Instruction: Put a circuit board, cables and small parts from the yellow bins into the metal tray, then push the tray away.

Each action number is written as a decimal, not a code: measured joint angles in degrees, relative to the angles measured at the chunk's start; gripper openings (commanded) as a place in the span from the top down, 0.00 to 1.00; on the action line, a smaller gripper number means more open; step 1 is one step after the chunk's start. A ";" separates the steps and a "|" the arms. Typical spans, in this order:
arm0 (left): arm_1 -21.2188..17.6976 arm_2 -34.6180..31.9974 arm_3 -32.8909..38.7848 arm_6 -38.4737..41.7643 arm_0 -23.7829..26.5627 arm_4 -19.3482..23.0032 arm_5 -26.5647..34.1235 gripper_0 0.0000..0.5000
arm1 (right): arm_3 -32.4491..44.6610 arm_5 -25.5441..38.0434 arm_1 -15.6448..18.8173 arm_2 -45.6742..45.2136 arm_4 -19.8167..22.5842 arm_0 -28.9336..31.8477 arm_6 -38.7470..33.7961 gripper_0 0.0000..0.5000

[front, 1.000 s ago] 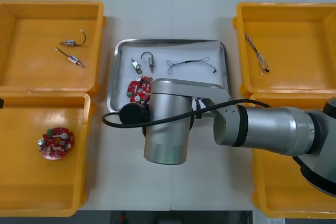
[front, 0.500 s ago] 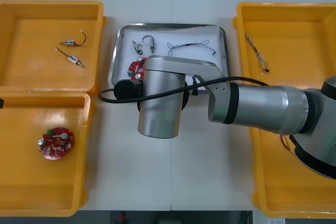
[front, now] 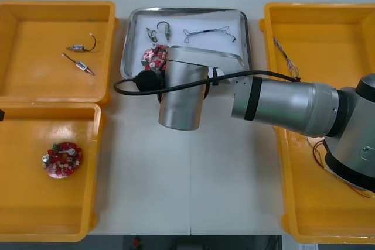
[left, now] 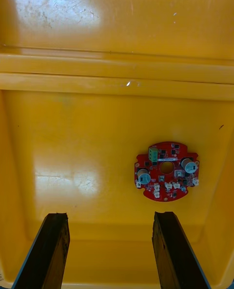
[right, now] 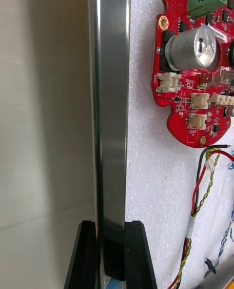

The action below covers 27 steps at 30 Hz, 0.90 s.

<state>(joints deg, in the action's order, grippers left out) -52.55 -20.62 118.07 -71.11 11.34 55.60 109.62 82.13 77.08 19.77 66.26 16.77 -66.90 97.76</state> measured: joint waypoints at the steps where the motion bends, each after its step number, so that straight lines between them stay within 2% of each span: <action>1: 0.00 0.00 0.00 0.00 0.00 0.00 0.00 0.00 | -0.47 -0.63 0.00 0.02 -0.59 -0.07 0.26 1.00; 12: 0.00 0.00 0.00 0.00 0.00 0.00 0.00 0.00 | -5.43 -7.49 -0.29 0.02 -4.93 -0.89 1.12 1.00; 27: 0.00 0.00 0.02 0.00 0.00 0.00 0.00 0.00 | -17.66 -16.96 -2.76 0.01 -6.36 -2.28 2.95 1.00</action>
<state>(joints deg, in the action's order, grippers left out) -52.55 -20.62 118.09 -71.11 11.34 55.60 109.62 64.48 60.12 17.01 66.27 10.40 -69.18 100.71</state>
